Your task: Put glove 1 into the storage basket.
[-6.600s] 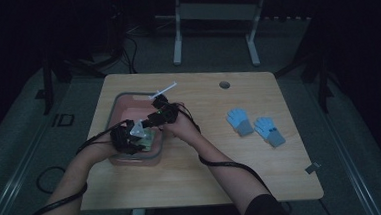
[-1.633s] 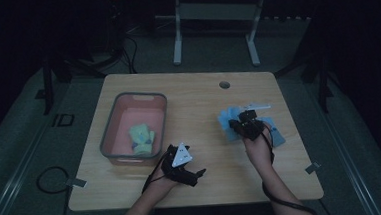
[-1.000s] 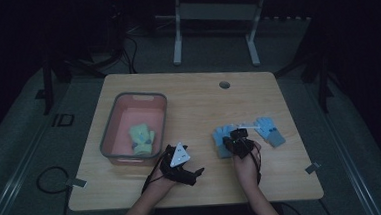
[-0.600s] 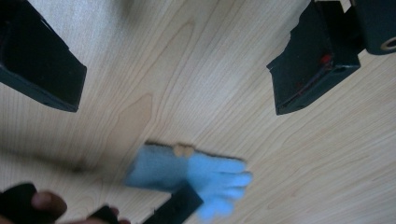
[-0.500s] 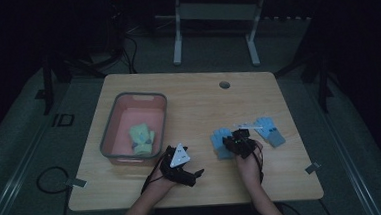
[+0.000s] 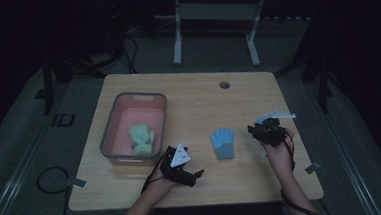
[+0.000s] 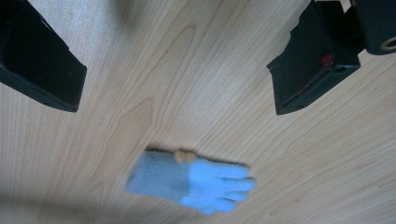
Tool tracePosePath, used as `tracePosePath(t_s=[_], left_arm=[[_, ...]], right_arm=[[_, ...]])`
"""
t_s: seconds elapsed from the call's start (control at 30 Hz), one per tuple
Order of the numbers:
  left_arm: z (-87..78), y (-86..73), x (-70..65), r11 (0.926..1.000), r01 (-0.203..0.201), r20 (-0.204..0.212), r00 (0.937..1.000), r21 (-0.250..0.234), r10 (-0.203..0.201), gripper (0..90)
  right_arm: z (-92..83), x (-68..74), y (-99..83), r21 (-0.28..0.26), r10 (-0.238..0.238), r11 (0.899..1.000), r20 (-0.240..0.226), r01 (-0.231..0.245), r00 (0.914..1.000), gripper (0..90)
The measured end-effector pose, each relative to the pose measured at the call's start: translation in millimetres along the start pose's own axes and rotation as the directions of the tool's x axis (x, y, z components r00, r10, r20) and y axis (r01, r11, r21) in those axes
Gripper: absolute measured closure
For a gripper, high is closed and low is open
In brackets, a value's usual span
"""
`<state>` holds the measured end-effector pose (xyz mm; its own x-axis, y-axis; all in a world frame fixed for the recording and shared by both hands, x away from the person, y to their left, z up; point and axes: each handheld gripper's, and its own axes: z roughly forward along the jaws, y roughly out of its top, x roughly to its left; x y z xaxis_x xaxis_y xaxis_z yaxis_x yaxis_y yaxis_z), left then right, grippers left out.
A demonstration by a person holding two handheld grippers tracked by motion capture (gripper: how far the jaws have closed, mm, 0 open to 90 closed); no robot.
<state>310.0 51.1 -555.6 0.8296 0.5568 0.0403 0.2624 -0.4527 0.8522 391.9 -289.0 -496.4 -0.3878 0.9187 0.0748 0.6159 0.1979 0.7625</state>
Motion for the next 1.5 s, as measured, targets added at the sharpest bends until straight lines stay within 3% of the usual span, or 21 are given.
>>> tracePosePath(t_s=[0.13,0.27,0.53,0.67,0.87,0.97,1.03,1.13,1.2,1.37,1.5], left_arm=[[0.6,-0.5,-0.1,1.0000,-0.004,0.001,1.0000,0.005,0.004,3.0],[0.5,-0.6,0.3,1.0000,-0.001,0.003,1.0000,0.005,0.001,3.0],[0.7,-0.5,-0.3,1.0000,-0.006,0.003,1.0000,0.006,0.006,3.0],[0.4,-0.6,-0.1,0.9999,-0.009,0.003,1.0000,0.006,0.009,3.0],[0.4,-0.5,0.0,0.9999,-0.011,0.005,0.9999,0.006,0.011,3.0],[0.5,-0.7,-0.4,0.9999,-0.012,0.004,0.9999,0.007,0.012,3.0],[0.4,-0.7,-0.4,0.9999,-0.011,0.004,0.9999,0.006,0.011,3.0],[0.4,-0.6,-0.2,0.9999,-0.009,0.003,1.0000,0.006,0.009,3.0],[0.4,-0.5,-0.2,0.9999,-0.010,0.003,0.9999,0.005,0.010,3.0],[0.0,-0.9,-1.0,0.9999,-0.015,0.002,0.9999,0.006,0.015,3.0],[-0.2,-0.5,-0.8,0.9998,-0.016,0.001,0.9999,0.007,0.016,3.0]], right_arm=[[-3.7,-20.0,1.9,-0.003,-0.060,0.998,-0.050,0.060,0.9969,62.5],[-5.3,-37.8,2.8,-0.007,-0.107,0.994,-0.068,0.107,0.9920,63.6],[2.3,-64.9,-4.1,0.030,-0.107,0.994,-0.061,0.109,0.9923,65.5],[9.8,-85.1,-13.8,0.066,-0.082,0.994,-0.029,0.083,0.9962,64.9],[21.7,-100.6,-27.8,0.122,-0.080,0.989,-0.007,0.081,0.9967,63.6],[23.4,-101.2,-34.5,0.099,-0.102,0.990,-0.014,0.103,0.9947,66.5],[23.6,-101.0,-36.0,0.091,-0.089,0.992,-0.017,0.090,0.9959,71.6],[23.3,-100.1,-35.8,0.098,-0.071,0.993,-0.019,0.072,0.9973,83.0],[23.1,-95.6,-34.2,0.114,-0.076,0.991,0.001,0.075,0.9971,85.5],[14.6,-83.0,-29.2,0.109,-0.034,0.994,0.054,0.028,0.9980,87.3],[-3.4,-68.7,-20.0,0.072,0.061,0.995,0.051,-0.064,0.9968,87.4]])
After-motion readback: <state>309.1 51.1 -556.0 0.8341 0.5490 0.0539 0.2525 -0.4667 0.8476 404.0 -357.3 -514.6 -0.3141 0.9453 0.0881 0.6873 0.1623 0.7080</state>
